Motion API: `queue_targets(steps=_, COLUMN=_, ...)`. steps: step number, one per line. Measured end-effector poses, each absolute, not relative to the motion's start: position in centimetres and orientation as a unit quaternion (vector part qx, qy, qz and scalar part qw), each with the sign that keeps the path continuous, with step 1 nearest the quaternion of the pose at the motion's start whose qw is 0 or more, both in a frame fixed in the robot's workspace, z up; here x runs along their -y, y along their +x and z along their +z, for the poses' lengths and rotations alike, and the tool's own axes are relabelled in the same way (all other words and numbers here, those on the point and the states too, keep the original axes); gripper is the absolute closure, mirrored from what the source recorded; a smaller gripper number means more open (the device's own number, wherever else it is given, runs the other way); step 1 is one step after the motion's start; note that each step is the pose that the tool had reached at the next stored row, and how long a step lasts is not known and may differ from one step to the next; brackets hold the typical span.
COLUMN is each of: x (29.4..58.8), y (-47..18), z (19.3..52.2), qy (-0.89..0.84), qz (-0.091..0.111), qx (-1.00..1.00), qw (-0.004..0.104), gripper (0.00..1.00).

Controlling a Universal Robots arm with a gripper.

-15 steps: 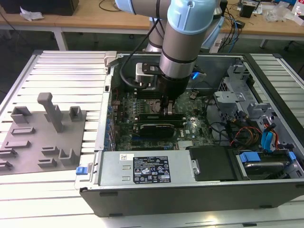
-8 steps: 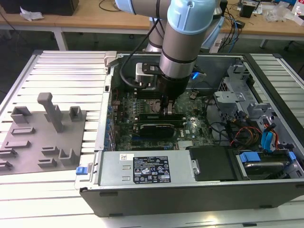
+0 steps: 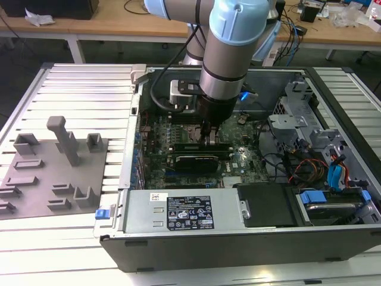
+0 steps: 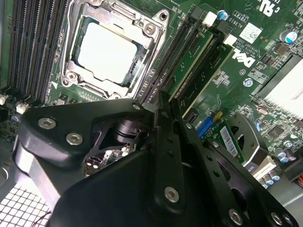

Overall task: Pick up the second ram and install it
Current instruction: 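Insert the second ram into the second slot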

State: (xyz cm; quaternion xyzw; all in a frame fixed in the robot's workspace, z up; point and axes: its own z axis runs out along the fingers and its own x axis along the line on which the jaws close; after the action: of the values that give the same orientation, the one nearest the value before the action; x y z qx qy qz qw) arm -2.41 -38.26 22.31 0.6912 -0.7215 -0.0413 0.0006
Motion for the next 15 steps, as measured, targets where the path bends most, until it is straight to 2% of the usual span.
queue_targets(steps=3, x=38.3, y=-2.4, z=22.3, qy=0.691, qz=-0.041, qx=0.721, qw=0.000, gripper=0.85)
queue_targets(steps=4, x=38.3, y=-2.4, z=22.3, qy=0.691, qz=-0.041, qx=0.721, qw=0.001, gripper=0.79)
queue_targets(steps=7, x=38.1, y=-2.4, z=25.2, qy=0.691, qz=-0.040, qx=0.722, qw=0.002, gripper=0.79)
queue_targets(steps=8, x=37.9, y=-2.4, z=25.9, qy=0.691, qz=-0.039, qx=0.722, qw=0.003, gripper=0.80)
queue_targets(steps=9, x=37.6, y=-2.4, z=27.1, qy=0.691, qz=-0.037, qx=0.722, qw=0.004, gripper=0.89)
queue_targets(steps=15, x=37.5, y=-2.4, z=27.7, qy=0.691, qz=-0.037, qx=0.722, qw=0.005, gripper=0.89)
